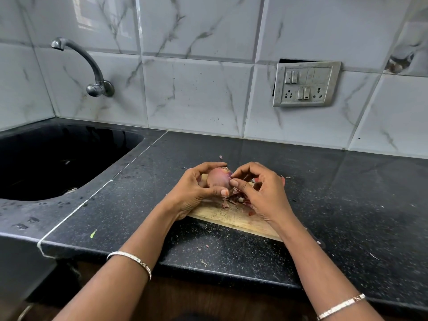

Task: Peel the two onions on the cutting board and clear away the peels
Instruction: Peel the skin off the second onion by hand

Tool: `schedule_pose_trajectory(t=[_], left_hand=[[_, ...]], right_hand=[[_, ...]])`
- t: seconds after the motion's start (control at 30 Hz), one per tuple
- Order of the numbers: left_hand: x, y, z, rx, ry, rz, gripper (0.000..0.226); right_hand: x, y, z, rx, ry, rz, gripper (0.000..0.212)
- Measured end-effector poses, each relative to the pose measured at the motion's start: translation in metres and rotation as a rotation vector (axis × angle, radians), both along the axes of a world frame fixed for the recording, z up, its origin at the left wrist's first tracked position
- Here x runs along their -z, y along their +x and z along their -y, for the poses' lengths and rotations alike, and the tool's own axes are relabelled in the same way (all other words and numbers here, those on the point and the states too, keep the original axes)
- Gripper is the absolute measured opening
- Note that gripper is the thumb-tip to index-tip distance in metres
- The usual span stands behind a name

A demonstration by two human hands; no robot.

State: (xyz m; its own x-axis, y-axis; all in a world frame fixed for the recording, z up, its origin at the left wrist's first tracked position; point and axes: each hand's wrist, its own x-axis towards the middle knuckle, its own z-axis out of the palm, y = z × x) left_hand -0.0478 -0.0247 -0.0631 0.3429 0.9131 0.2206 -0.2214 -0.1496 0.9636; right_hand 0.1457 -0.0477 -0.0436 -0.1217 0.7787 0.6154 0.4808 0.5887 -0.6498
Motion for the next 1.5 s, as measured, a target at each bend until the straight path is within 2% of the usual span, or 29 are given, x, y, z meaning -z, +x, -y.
schedule_pose_trajectory(t=[0.27,0.53,0.77,0.93,1.03,1.17,1.27,1.37,1.47,1.5], left_hand=[[0.002,-0.001,0.000,-0.054,0.081,-0.108,0.067],[0.002,0.000,-0.001,-0.103,0.074,-0.071,0.058],[0.009,0.000,-0.008,-0.153,0.032,0.024,0.085],[0.003,0.005,-0.003,-0.143,-0.037,0.157,0.065],[0.000,0.006,-0.002,-0.143,-0.073,0.187,0.064],[0.001,0.005,-0.004,-0.171,-0.102,0.193,0.058],[0.001,0.005,-0.004,-0.162,-0.105,0.203,0.064],[0.001,0.006,-0.003,-0.159,-0.114,0.200,0.067],[0.001,0.006,-0.003,-0.149,-0.110,0.186,0.056],[0.001,0.006,-0.002,-0.146,-0.105,0.181,0.058]], right_hand=[[0.007,-0.001,-0.003,0.070,0.011,0.128,0.018],[0.013,-0.004,-0.008,0.064,0.060,0.268,0.020],[0.013,-0.001,-0.008,0.093,0.101,0.242,0.020],[0.014,-0.002,-0.008,0.069,0.091,0.305,0.022],[0.017,-0.001,-0.009,0.071,0.072,0.370,0.016],[0.015,-0.003,-0.005,0.068,0.062,0.496,0.018],[0.015,-0.001,-0.004,0.206,0.047,0.574,0.012],[0.014,0.001,-0.004,0.359,0.025,0.555,0.018],[0.013,0.000,-0.004,0.353,0.027,0.435,0.037],[0.013,0.000,-0.004,0.325,0.047,0.363,0.035]])
